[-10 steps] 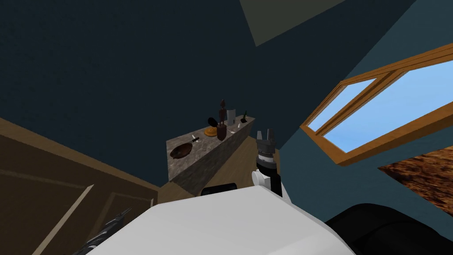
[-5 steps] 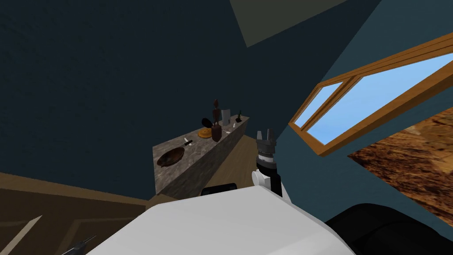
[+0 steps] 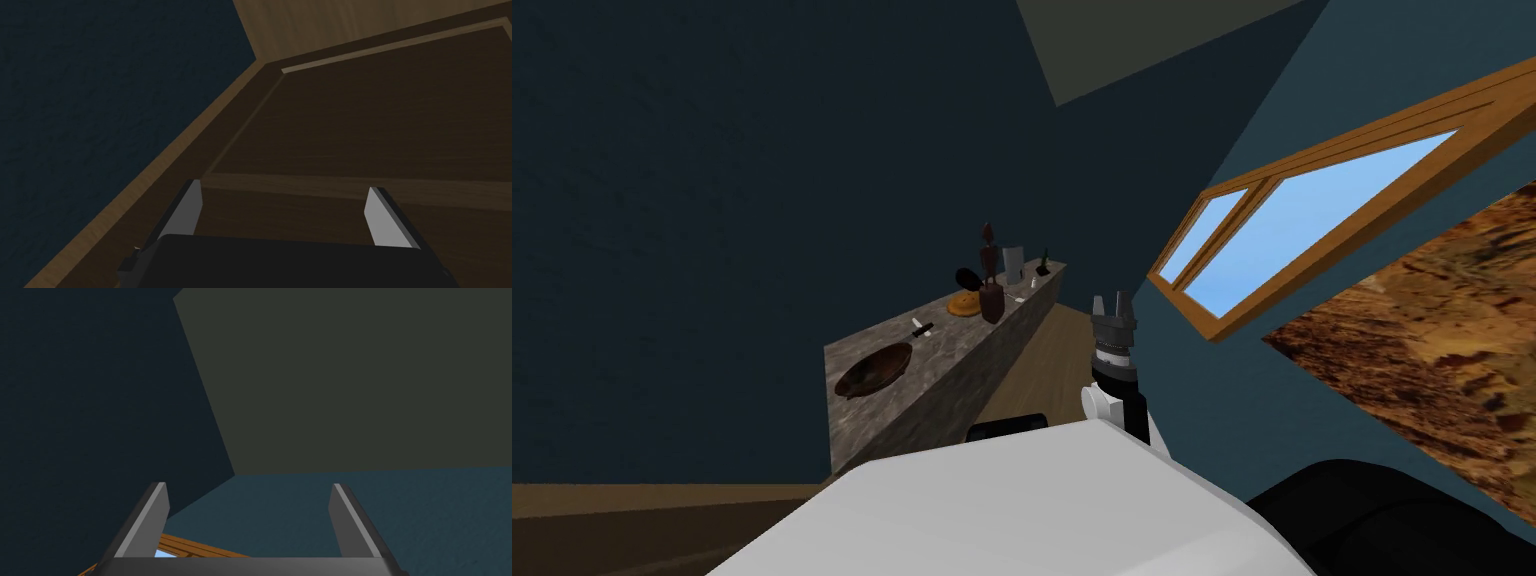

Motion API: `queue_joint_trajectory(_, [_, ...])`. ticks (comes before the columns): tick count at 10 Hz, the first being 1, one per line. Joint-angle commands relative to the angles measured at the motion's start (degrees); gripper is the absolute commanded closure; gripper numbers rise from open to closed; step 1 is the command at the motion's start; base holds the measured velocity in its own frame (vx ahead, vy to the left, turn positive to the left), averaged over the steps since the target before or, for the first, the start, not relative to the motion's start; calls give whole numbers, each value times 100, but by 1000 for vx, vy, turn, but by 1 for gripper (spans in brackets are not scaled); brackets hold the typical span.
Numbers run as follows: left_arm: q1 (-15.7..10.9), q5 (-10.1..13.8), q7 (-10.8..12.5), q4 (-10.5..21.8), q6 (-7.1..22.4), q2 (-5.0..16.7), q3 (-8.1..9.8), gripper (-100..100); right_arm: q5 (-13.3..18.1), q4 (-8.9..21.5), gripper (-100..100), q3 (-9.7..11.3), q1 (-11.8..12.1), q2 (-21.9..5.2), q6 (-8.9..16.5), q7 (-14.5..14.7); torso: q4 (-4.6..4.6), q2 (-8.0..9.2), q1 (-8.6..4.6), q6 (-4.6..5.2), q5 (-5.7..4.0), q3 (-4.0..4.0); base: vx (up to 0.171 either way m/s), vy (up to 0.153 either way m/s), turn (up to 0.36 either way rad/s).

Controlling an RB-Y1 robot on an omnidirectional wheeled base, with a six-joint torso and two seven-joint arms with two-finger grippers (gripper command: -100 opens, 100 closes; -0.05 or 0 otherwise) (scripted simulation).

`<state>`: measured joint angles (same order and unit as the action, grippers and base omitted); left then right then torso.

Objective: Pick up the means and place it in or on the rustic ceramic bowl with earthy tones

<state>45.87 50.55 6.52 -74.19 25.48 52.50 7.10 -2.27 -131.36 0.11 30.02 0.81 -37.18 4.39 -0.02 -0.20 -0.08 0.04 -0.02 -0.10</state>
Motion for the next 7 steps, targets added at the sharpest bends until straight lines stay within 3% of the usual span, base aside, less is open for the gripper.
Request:
queue_joint_trajectory(1, [48, 86, 36, 193, 157, 164, 44, -100, 0, 0, 0, 0, 0, 0, 0, 0, 0, 0, 0, 0, 0, 0, 57, -22, -197])
queue_joint_trajectory(2, [73, 282, 73, 502, 339, 445, 101, -100, 0, 0, 0, -1, 1, 0, 0, 0, -2, -4, 2, -9, 0, -3, 86, -27, -336])
queue_joint_trajectory(3, [73, 282, 73, 536, 427, 471, 101, -100, 0, 0, 0, 0, 1, 0, 0, 0, -4, -16, 1, 0, 0, -9, 79, -14, -186])
queue_joint_trajectory(4, [85, 473, 108, 758, 635, 737, 156, -100, 0, -1, 0, -1, 2, 0, 0, 0, -4, -15, 2, -9, 0, -10, 100, -43, -274])
queue_joint_trajectory(5, [85, 473, 108, 870, 694, 762, 156, -100, 0, 0, 0, 0, 1, 0, 0, 0, -5, -23, -6, -3, -1, -14, 99, -23, -188])
queue_joint_trajectory(6, [85, 657, 141, 1047, 884, 978, 210, -100, 0, -1, 0, -1, 2, 0, 0, 0, -6, -22, -3, -10, 0, -14, 124, -37, -343])
queue_joint_trajectory(7, [85, 657, 141, 1192, 957, 1032, 210, -100, 0, 0, 0, 0, 1, 0, 0, 0, -8, -33, -7, 0, -2, -19, 112, -22, -176])
